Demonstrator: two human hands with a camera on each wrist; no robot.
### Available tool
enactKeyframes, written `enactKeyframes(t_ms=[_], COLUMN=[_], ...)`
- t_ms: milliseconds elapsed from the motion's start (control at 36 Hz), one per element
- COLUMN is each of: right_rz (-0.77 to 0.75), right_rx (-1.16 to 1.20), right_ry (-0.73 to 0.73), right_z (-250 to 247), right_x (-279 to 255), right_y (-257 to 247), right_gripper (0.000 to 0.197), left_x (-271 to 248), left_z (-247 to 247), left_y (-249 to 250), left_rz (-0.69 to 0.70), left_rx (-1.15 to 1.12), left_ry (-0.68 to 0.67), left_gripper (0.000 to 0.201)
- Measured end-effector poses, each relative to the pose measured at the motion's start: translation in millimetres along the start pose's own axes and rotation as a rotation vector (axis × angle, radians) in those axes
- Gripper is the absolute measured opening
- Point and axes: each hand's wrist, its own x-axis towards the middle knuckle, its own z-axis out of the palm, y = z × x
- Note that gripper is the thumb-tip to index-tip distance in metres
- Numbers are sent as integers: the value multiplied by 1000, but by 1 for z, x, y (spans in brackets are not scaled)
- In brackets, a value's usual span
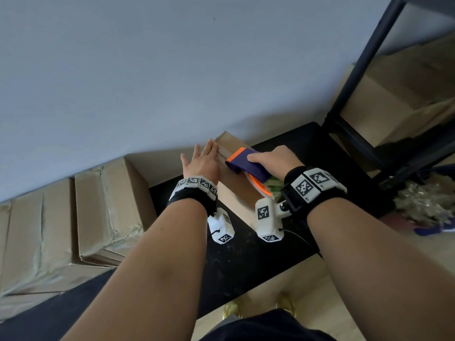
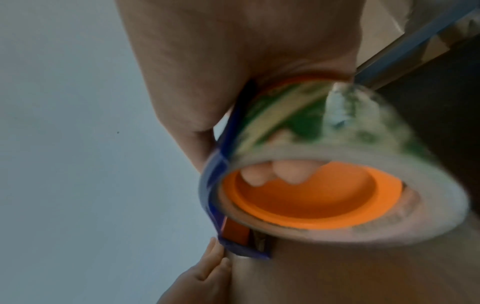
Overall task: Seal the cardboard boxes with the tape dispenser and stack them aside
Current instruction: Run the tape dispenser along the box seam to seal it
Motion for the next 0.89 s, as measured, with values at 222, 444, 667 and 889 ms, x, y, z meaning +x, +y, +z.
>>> enactKeyframes(t_ms=[222, 444, 667, 889], right_rz=[72, 80, 64, 71], right_rx=[-27, -35, -17, -23], right_ry=[-27, -1, 15, 11], right_z=[-30, -25, -26, -27], right_x=[-22, -30, -33, -34], right_y=[29, 33, 30, 28], right_gripper=[30, 33, 30, 28], left_x=[0, -7, -40, -39], left_z=[1, 0, 19, 15], left_y=[6, 9, 18, 24], left_rz=[-32, 1, 258, 255], left_rx=[25, 12, 84, 122], left_ry=[-3, 25, 97, 16], left_gripper=[58, 56, 48, 50])
